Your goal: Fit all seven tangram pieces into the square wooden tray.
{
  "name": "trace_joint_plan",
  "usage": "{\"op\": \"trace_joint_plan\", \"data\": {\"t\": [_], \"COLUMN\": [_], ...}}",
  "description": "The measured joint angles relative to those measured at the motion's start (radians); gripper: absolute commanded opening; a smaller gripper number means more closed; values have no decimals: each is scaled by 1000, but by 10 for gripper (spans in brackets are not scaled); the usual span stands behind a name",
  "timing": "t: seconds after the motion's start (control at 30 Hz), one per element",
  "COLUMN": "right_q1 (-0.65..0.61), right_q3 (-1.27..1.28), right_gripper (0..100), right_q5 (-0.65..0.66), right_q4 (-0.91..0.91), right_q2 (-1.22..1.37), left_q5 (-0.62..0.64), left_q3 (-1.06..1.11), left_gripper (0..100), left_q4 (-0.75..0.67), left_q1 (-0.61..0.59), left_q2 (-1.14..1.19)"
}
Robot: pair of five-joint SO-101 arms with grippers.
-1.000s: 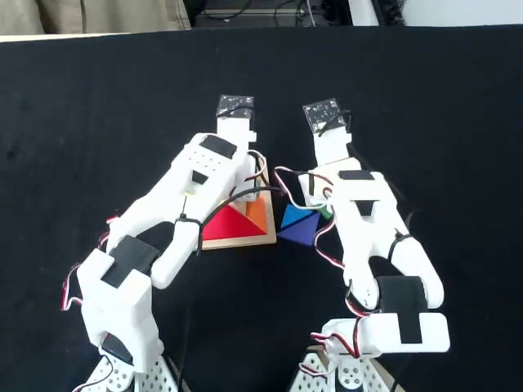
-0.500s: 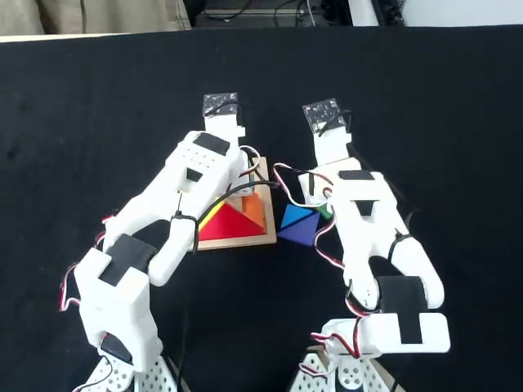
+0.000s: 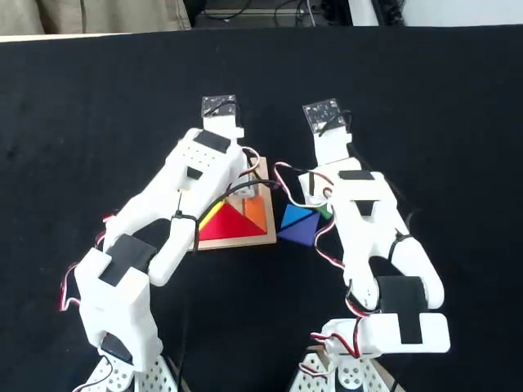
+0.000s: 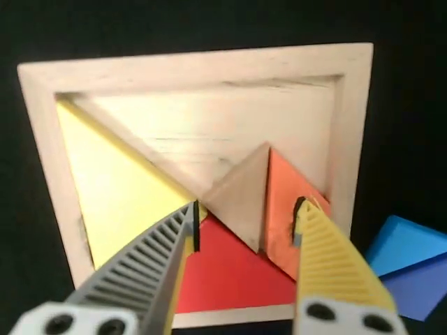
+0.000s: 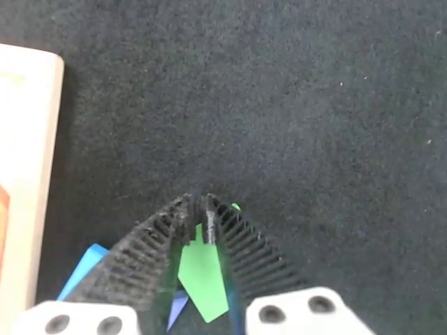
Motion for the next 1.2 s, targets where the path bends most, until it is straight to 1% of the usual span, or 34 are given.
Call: {"op": "trace_joint_plan", "data": {"t": [0.27,0.4,0.53,0.6,0.7,0.73,0.83,0.93,1.1,1.2], "right_q1": [0,0,0,0,0,0,0,0,0,0], "right_q3": [0,0,0,0,0,0,0,0,0,0], "right_gripper": [32,32,32,32,32,32,32,32,32,32], "right_q5": [0,0,0,0,0,0,0,0,0,0], "right_q4": [0,0,0,0,0,0,0,0,0,0], "right_q2": [0,0,0,0,0,0,0,0,0,0], "left_q5": [11,-43,-68,-72,-77,-77,-80,-115,-123,-124], "left_q3": [-81,-130,-133,-132,-103,-97,-94,-74,-46,-43], "left_gripper": [230,230,230,195,82,64,63,63,63,60], "left_q4": [25,25,25,9,-55,-72,-92,-83,-80,-87], "left_q1": [-2,-44,-78,-75,-74,-77,-106,-121,-115,-77], "left_q2": [0,5,9,11,11,11,11,11,11,11]}}
